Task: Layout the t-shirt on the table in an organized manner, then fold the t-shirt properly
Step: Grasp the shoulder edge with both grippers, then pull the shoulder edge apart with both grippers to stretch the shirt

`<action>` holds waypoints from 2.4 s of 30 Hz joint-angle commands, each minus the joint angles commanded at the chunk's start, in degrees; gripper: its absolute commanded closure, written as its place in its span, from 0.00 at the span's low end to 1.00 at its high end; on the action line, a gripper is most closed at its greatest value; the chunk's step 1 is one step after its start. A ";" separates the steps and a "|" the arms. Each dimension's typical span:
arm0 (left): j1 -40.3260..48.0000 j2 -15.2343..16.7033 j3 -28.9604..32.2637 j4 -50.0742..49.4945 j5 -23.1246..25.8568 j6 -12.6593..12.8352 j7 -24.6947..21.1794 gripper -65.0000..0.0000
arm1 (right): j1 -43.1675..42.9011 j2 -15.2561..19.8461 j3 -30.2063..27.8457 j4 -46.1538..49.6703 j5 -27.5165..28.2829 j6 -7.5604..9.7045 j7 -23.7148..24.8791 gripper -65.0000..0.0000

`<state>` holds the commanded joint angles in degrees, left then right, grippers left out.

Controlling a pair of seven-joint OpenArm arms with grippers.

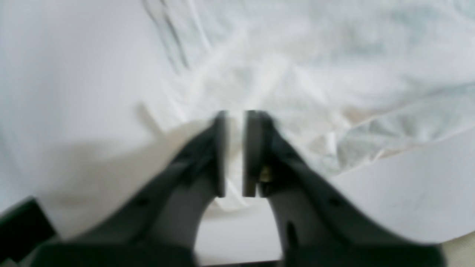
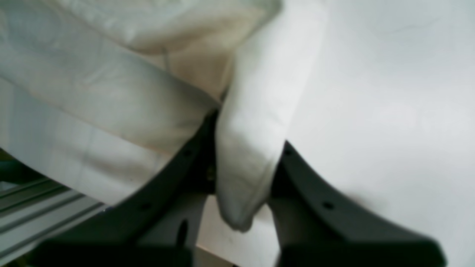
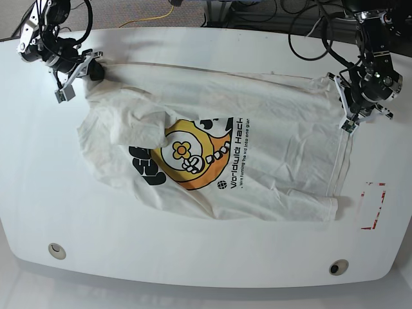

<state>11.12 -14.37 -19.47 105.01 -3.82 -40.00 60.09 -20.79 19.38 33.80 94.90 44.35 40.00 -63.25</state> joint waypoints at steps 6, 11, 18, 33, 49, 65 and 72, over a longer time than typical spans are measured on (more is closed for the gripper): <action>0.09 0.09 0.00 -1.93 0.00 0.00 0.00 1.00 | 0.00 0.18 0.00 0.00 0.00 0.00 0.00 1.00; -0.18 0.00 0.00 -6.51 0.09 0.00 0.00 1.00 | 0.00 0.62 -0.09 0.00 0.00 0.00 0.00 1.00; -0.18 -0.18 0.00 -9.85 0.09 0.00 -0.09 1.00 | -0.09 4.75 -0.09 0.00 -0.09 0.00 0.00 1.00; 1.49 -1.85 0.00 -9.85 0.18 0.00 -2.73 1.00 | -0.44 14.07 -1.67 0.09 -2.37 0.00 -0.35 1.00; 1.76 -1.93 -0.09 -8.53 0.09 0.00 -2.37 1.00 | -3.87 15.47 -9.67 0.18 -2.46 0.00 -0.09 0.60; 3.60 -1.93 -0.18 3.96 0.09 0.00 7.03 0.80 | -4.48 18.81 -9.76 0.18 -2.46 0.00 0.00 0.40; 3.52 -2.02 -0.26 4.75 0.00 0.00 7.74 0.80 | -4.40 20.75 -10.02 0.18 -2.55 0.00 0.09 0.40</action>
<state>14.64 -16.40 -19.74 109.76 -3.82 -40.00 67.82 -25.19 40.13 23.78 95.08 41.80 40.00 -63.16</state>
